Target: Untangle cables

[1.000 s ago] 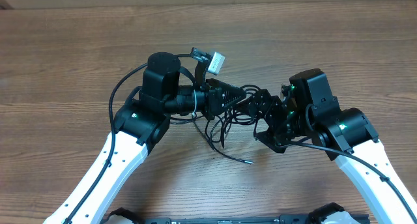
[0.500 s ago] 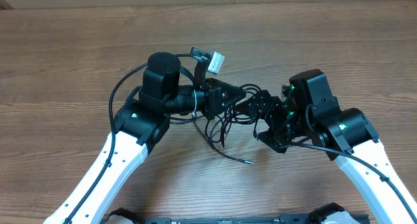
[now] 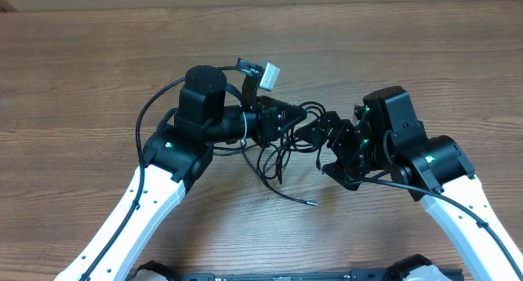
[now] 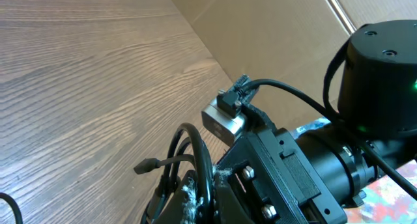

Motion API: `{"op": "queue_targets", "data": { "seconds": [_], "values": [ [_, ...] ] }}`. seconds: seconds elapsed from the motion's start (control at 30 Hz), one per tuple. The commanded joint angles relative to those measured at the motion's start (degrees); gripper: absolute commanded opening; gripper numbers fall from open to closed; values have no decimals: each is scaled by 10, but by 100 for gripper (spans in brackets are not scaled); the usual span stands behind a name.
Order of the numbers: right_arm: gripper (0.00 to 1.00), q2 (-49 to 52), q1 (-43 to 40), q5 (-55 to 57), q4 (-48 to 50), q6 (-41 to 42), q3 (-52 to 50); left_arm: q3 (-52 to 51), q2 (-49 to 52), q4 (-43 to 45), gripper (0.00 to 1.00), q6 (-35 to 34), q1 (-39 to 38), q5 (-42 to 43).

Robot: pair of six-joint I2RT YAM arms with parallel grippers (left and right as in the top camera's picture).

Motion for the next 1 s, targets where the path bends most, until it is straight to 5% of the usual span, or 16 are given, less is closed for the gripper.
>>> {"op": "queue_targets", "data": {
  "seconds": [0.0,0.43,0.63,0.77,0.97],
  "values": [
    [100,-2,0,6,12,12,-2,11,-10,4,4,12,-2,-9],
    [94,7,4,90,-3,72,-2,11,-10,71,4,11,-2,32],
    [57,20,23,90,-61,62,-2,11,-10,107,4,11,-1,20],
    [22,24,26,90,-93,33,-2,11,-10,115,4,10,17,0],
    [12,24,26,94,-118,32,-2,11,-10,116,4,-9,58,18]
  ]
}}
